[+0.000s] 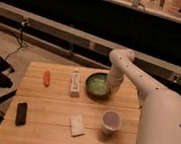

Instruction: Drag the ceramic bowl in a circle

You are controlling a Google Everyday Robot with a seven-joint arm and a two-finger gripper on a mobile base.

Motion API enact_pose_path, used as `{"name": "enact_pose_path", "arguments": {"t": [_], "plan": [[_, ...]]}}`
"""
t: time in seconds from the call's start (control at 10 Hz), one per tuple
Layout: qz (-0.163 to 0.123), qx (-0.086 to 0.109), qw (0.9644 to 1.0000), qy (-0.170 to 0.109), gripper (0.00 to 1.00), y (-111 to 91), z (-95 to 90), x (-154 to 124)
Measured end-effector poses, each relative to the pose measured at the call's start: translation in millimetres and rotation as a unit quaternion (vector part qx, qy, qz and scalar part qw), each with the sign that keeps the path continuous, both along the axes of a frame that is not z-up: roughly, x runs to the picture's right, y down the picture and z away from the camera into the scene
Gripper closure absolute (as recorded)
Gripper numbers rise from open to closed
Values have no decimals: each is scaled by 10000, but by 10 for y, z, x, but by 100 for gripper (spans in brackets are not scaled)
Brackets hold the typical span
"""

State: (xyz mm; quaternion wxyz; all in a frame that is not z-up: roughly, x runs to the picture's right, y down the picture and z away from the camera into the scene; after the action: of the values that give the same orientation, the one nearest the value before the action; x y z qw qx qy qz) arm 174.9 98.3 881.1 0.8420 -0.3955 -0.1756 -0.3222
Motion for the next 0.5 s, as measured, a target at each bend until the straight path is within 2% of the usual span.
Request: {"name": "enact_pose_path", "arguments": {"t": [0.3,0.5], "plan": [[114,-5,9999,34,100,-81,25,23],[85,-3,10000,32,100,-105,23,8]]}}
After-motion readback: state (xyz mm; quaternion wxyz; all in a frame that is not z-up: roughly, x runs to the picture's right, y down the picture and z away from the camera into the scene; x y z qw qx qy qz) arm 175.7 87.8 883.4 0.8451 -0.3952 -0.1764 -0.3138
